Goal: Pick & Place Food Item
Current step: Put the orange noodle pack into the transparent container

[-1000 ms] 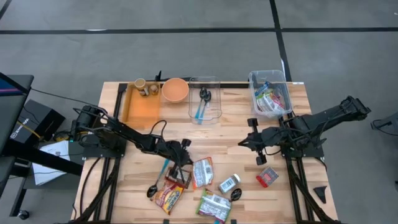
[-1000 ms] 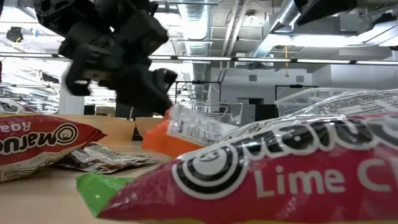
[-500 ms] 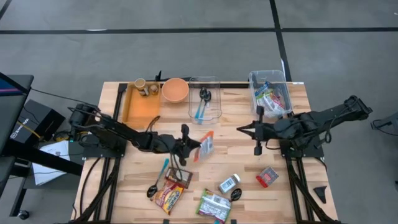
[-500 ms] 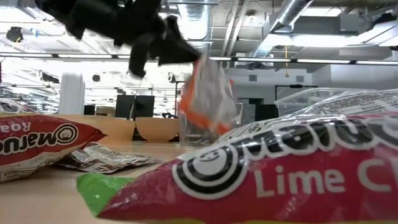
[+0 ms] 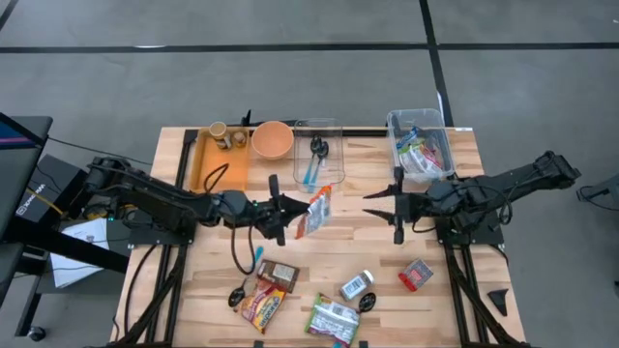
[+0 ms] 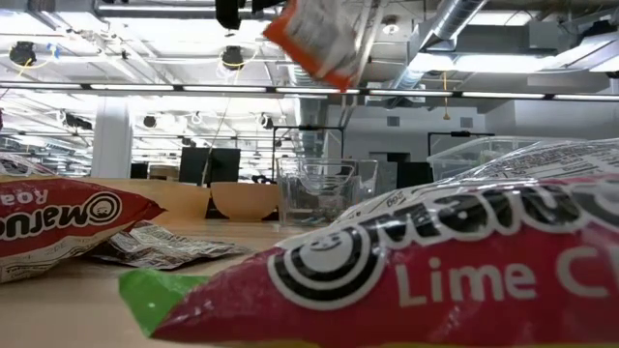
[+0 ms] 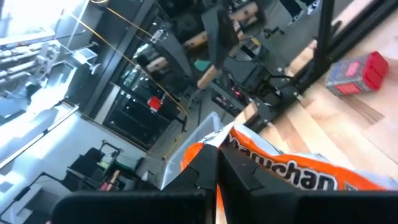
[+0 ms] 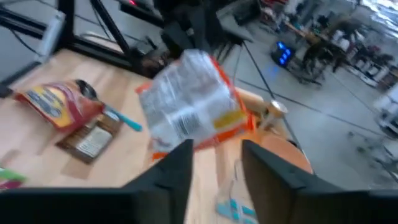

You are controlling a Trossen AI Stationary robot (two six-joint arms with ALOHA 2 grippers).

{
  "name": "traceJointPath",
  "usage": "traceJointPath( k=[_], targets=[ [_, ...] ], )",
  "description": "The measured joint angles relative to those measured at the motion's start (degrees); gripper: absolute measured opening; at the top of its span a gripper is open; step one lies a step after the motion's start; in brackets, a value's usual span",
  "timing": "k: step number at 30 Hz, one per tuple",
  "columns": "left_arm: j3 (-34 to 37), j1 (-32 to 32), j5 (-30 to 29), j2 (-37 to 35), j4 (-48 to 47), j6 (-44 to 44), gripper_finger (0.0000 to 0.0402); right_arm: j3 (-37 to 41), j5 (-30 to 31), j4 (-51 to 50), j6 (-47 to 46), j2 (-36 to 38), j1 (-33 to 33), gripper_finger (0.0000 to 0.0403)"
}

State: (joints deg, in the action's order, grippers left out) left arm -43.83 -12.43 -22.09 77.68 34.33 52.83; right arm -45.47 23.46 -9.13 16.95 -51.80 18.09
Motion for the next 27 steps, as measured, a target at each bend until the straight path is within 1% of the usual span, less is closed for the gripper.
traceJointPath(
  k=[5, 7, 9, 12, 18, 24, 27],
  targets=[
    [0.09, 0.0, 0.45, 1.94, -1.04, 0.72, 0.0, 0.26, -4.79, 1.04, 0.03, -0.04, -1.92, 0.0232],
    [0.09, 0.01, 2.39, 2.39, -0.97, 1.06, 0.0, 0.26, -7.15, 1.42, 0.04, -0.15, -3.01, 0.0258],
    [0.09, 0.02, 5.06, 2.74, -0.22, 1.1, 0.0, 0.18, -9.49, 2.69, 0.04, -1.56, -4.43, 0.0273],
    [0.09, 0.02, 8.46, 2.74, 0.91, 0.94, 0.0, 0.37, -12.8, 3.3, 0.19, -3.36, -6.56, 0.0282],
    [0.07, -0.2, 11.87, 2.74, 1.77, 0.55, 0.0, 0.28, -21.5, 9.55, 1.05, -8.81, -11.66, 0.0284],
    [0.07, -0.2, 12.36, 2.74, 1.85, -0.19, 0.0, 0.23, -32.28, 14.43, 0.14, -13.23, -16.48, 0.0284],
    [0.09, -0.2, 13.25, 2.74, 1.88, -0.4, 0.0, 0.03, -35.54, 15.82, -0.45, -15.31, -18.24, 0.0284]
  ],
)
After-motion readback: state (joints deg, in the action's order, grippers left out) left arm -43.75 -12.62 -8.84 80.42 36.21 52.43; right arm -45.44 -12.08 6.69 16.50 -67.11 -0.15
